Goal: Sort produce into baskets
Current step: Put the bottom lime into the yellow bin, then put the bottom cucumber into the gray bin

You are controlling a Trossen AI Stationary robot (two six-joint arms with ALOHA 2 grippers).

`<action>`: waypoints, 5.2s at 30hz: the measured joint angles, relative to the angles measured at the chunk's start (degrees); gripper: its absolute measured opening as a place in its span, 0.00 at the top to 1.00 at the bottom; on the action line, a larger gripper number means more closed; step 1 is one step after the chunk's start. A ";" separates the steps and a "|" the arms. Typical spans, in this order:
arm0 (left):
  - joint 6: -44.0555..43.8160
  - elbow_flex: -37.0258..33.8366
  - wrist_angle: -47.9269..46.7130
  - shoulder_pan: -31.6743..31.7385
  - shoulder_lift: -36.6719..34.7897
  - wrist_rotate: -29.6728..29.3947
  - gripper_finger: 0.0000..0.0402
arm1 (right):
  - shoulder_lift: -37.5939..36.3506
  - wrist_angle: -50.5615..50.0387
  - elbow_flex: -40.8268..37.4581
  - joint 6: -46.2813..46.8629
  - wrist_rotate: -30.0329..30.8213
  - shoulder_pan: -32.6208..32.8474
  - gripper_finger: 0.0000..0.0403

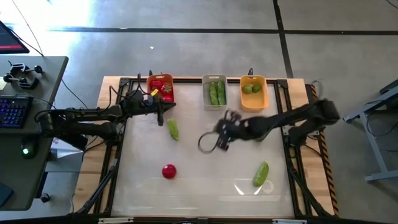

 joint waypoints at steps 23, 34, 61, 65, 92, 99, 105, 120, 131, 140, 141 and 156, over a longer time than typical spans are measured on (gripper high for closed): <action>0.41 0.00 -0.18 3.05 0.04 -3.93 1.00 | -2.98 -19.00 -0.10 -7.17 -4.76 -50.15 0.67; 0.97 0.00 -1.07 3.05 0.04 -3.94 1.00 | 3.17 -17.78 -0.14 -7.51 -5.55 -53.20 0.67; 1.61 0.00 2.46 3.05 5.92 -3.93 1.00 | -12.05 -31.21 -0.10 19.83 -9.87 -31.53 0.32; 1.61 0.00 4.09 3.05 6.38 -3.93 1.00 | -14.31 -33.28 -0.05 32.70 -13.53 -20.50 0.32; 2.02 0.00 6.33 -1.44 6.38 1.10 1.00 | -3.52 -28.52 -0.05 118.18 -30.00 31.28 0.32; 1.65 0.00 6.71 -3.18 6.38 1.08 1.00 | 3.54 -23.43 -0.07 118.24 -32.72 30.39 0.32; 1.57 0.00 6.68 -4.35 6.38 0.99 1.00 | 5.90 -23.60 -0.08 119.21 -34.73 30.56 0.32; 0.25 0.00 6.36 -5.79 6.38 0.42 1.00 | 7.93 -29.56 -0.12 119.28 -37.28 30.45 0.32; -0.56 0.00 5.98 -5.65 6.38 0.27 1.00 | 11.15 -28.29 -0.11 117.82 -35.96 30.43 0.45; -0.56 0.00 5.35 -5.65 6.38 0.31 1.00 | 10.60 -28.29 -0.01 110.68 -31.89 28.86 0.67; -0.56 0.00 5.43 -5.65 6.38 0.31 1.00 | 10.34 -28.12 0.21 109.31 -30.46 28.31 0.68; -3.05 0.02 8.30 -0.89 6.38 0.40 1.00 | 4.02 -22.68 6.29 55.70 -5.49 -4.16 0.69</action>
